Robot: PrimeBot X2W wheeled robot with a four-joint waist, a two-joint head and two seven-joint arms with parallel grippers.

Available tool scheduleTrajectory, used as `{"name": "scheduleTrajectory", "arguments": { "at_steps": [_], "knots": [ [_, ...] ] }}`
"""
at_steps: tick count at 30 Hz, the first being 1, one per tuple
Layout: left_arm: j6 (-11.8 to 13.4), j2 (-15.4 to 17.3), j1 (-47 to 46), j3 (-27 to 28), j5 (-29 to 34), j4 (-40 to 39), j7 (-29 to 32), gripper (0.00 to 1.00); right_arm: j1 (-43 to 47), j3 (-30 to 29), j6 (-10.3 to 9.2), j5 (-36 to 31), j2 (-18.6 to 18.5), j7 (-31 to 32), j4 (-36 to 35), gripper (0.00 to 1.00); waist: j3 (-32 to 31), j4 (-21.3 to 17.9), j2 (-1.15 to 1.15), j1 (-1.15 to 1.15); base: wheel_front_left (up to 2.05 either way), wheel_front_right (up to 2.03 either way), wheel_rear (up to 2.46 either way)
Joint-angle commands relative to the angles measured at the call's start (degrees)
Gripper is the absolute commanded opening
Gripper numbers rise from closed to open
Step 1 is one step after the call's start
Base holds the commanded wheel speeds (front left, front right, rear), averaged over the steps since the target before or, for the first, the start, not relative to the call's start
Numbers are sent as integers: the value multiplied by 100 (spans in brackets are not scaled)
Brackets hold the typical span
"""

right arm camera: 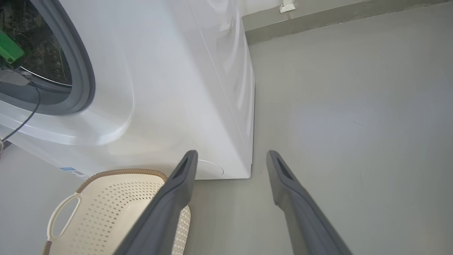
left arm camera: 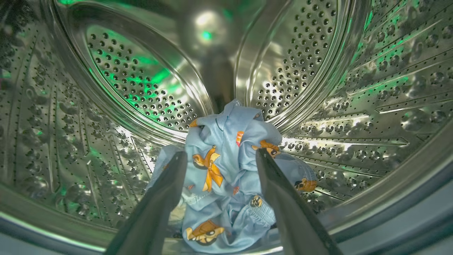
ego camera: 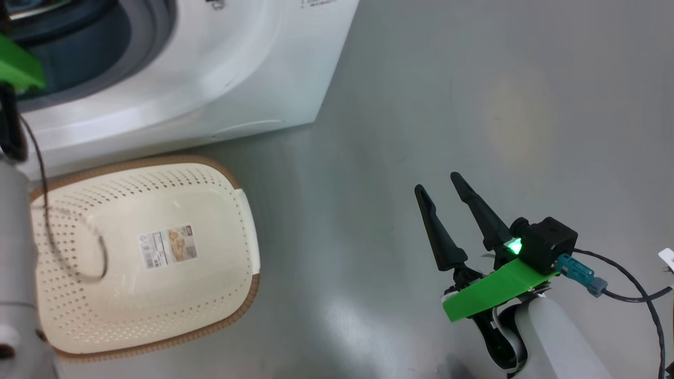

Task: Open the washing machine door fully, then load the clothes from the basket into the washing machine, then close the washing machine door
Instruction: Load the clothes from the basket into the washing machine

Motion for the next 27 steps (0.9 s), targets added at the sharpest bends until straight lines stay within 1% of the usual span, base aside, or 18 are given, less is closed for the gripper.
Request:
{"name": "scheduleTrajectory", "arguments": {
  "at_steps": [1,3,4,8,11,14,24,27],
  "knots": [
    [-10,203,263,97,8,-287,-28,100,150,88,9,-39,13,-69,-82,100,-181,71,0,0,0,0,0],
    [-1,158,544,115,19,-517,-29,100,185,76,9,-30,2,-69,-60,100,-300,92,0,0,0,0,0],
    [-1,158,544,115,19,-517,-29,100,185,76,9,-30,2,-69,-60,100,-300,92,0,0,0,0,0],
    [-5,38,1138,164,20,-971,-29,100,284,47,9,-17,-21,-69,-14,100,-582,138,0,0,0,0,0],
    [-17,-99,1631,257,-30,-1416,-29,100,381,-10,9,-10,-49,-69,12,100,-812,174,0,0,0,0,0],
    [-24,-166,2138,341,2,-1893,-29,100,463,-37,9,-19,-74,-69,32,100,-1014,192,0,0,0,0,0],
    [-45,-499,3753,460,249,-3390,-29,100,733,-76,9,-35,-157,-69,99,100,-1724,244,0,0,0,0,0],
    [31,-608,4264,540,315,-3856,-29,100,819,-80,9,-55,-184,-69,81,100,-1952,232,0,0,0,0,0]
  ]
}}
